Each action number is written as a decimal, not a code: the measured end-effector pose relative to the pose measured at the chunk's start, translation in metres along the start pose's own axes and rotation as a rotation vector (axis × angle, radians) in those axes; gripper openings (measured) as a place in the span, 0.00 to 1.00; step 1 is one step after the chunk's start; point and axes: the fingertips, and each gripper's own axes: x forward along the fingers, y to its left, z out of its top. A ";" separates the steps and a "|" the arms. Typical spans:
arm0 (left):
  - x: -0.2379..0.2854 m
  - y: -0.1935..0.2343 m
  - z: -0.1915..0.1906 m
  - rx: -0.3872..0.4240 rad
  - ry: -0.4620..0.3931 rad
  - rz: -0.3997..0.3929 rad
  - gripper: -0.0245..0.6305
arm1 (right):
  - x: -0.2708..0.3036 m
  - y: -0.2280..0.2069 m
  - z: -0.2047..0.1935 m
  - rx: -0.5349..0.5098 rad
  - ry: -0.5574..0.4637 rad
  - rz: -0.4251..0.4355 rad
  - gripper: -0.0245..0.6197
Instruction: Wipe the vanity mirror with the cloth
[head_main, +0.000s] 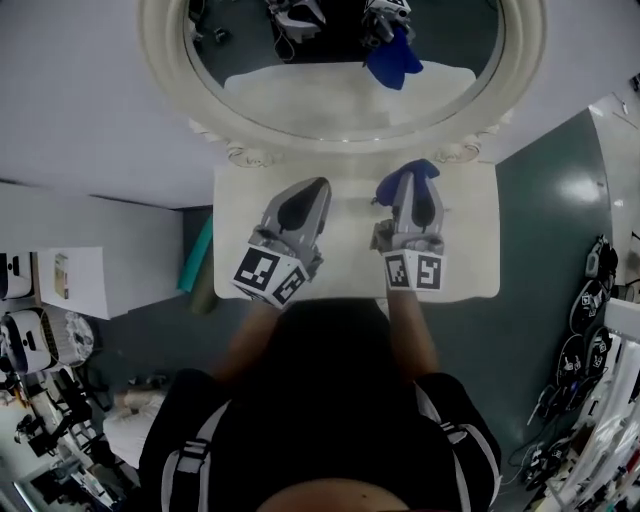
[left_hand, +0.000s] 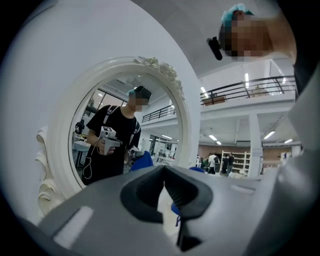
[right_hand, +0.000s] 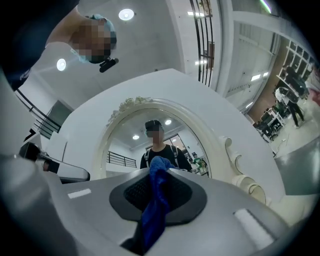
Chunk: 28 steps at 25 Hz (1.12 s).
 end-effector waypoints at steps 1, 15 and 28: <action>0.006 -0.003 -0.007 0.005 0.008 0.006 0.05 | 0.001 -0.007 -0.007 0.003 0.004 0.003 0.10; 0.030 0.001 -0.035 -0.018 0.020 0.022 0.05 | 0.041 -0.056 -0.063 0.083 -0.010 -0.077 0.10; 0.055 0.022 -0.040 -0.039 0.032 -0.014 0.05 | 0.082 -0.094 -0.093 0.093 -0.037 -0.129 0.10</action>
